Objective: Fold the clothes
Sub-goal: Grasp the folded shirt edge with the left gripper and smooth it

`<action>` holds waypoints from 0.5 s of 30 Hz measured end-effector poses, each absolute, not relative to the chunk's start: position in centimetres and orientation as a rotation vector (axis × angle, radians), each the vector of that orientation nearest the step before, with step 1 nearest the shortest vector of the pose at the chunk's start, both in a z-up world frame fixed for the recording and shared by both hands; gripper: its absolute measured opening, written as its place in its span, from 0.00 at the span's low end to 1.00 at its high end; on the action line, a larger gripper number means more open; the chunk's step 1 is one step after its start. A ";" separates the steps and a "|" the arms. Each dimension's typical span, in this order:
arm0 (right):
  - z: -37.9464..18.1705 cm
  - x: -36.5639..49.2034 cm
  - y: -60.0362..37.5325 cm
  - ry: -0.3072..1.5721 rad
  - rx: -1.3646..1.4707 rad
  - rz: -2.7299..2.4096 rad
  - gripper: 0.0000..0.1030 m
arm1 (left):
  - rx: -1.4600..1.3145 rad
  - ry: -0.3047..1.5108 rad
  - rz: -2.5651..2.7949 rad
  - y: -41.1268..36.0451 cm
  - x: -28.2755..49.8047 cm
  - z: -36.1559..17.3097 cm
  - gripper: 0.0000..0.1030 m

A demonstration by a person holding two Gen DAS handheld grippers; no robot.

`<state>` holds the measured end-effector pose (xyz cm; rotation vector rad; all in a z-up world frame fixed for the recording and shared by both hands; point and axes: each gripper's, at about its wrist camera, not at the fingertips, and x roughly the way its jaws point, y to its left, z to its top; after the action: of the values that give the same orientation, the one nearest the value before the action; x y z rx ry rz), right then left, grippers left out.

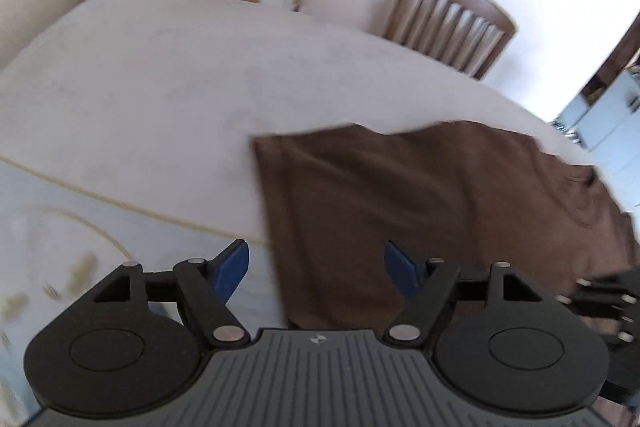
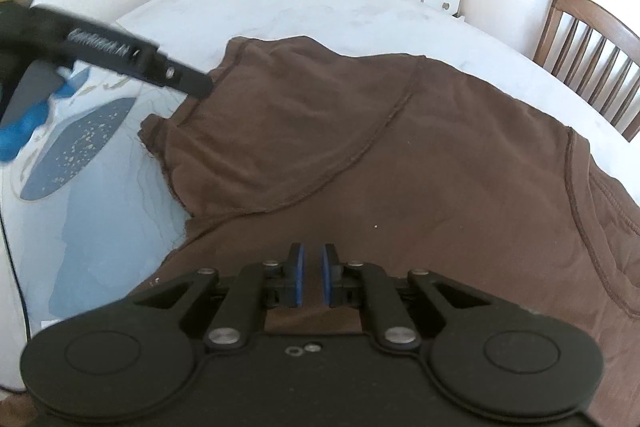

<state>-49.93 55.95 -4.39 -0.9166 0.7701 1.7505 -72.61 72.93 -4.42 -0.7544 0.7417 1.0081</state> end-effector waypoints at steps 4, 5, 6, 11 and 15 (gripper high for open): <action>-4.7 -49.8 56.2 0.780 -0.912 1.746 1.00 | -0.687 0.778 1.011 74.9 -72.1 -5.5 0.72; -4.7 -49.7 56.2 0.782 -0.910 1.747 1.00 | -0.689 0.782 1.007 75.1 -71.8 -5.7 0.72; -4.7 -49.7 56.2 0.785 -0.908 1.745 1.00 | -0.684 0.786 1.004 75.1 -71.5 -5.8 0.72; -4.7 -49.5 56.5 0.787 -0.910 1.745 1.00 | -0.651 0.802 1.021 74.7 -70.2 -6.0 0.73; -4.7 -49.3 56.7 0.791 -0.901 1.745 1.00 | -0.568 0.843 1.075 74.3 -69.2 -6.0 0.32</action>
<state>-49.35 56.66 -4.68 -0.9010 0.7909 1.7453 -69.25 74.25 -5.99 -0.5683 0.8434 1.0755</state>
